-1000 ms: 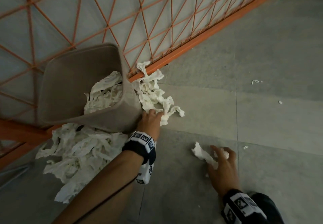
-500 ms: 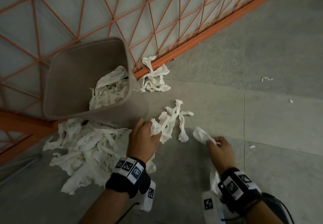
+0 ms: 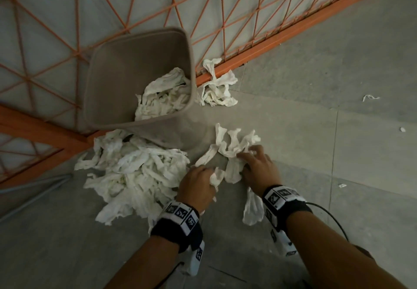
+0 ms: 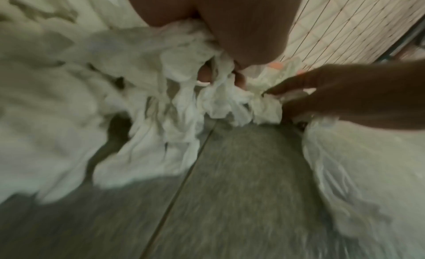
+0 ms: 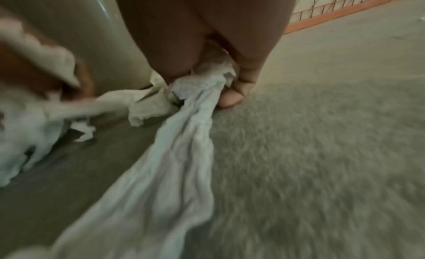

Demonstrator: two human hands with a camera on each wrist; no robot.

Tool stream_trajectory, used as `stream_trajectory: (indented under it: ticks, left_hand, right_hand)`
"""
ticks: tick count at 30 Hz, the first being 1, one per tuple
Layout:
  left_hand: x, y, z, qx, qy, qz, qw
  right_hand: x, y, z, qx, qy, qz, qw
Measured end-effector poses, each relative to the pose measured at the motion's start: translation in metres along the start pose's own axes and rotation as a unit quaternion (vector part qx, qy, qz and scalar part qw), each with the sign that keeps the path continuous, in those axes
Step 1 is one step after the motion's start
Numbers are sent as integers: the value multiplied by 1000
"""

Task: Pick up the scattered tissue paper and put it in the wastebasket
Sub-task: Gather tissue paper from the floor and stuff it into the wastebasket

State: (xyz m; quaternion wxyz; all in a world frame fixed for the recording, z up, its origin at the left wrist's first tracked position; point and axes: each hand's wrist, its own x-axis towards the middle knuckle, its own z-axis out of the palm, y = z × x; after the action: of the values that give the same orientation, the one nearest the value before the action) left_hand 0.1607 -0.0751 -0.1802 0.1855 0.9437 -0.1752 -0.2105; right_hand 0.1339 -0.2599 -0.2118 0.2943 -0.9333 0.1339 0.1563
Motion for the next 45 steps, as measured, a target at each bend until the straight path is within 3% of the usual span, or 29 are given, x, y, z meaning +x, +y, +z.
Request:
stream_trajectory:
  ticks: [5,10,13,15,18,22,24,27,30,33,37,40,45]
  left_hand:
    - [33,24,-14,-13,90,11,996]
    - [60,22,-4,78,-9,-49,996]
    - [58,12,7,57,-28,-32,997]
    - [52,13,6,30,-20,-4,999]
    - [42,11,-6,-41,57,-2,998]
    - [11,10,-37,-160,210,-9,964]
    - [-5,10,-51,-192,250,-28,949]
    - [-24,2,-46,-142,215,-13,966]
    - [-35,-12,-14,-64,95,-48,992]
    - [-44,-25,18,15,-10,-83,996]
    - [-48,-33,27,12,-1,-85,996]
    - [-52,-31,20,-43,3,-65,997]
    - [-70,-26,-1,-187,123,-42,974]
  right_hand:
    - [-21,12,3,19,1,14,1000]
    - [-35,16,-2,115,18,94,989]
    - [-41,18,-4,204,52,109,971]
    - [-42,20,-5,191,49,83,977]
    - [-44,18,-6,151,33,36,987]
    - [-44,9,-15,248,47,116,961]
    - [-46,3,-22,280,70,139,947]
    - [-50,-8,-34,298,90,153,938]
    - [-52,-7,-31,253,78,145,953]
    - [-57,-5,-15,228,47,107,967]
    - [-64,-16,4,180,-24,48,982]
    - [-63,-25,14,166,-29,29,985]
    - [-54,-43,12,234,-17,87,968]
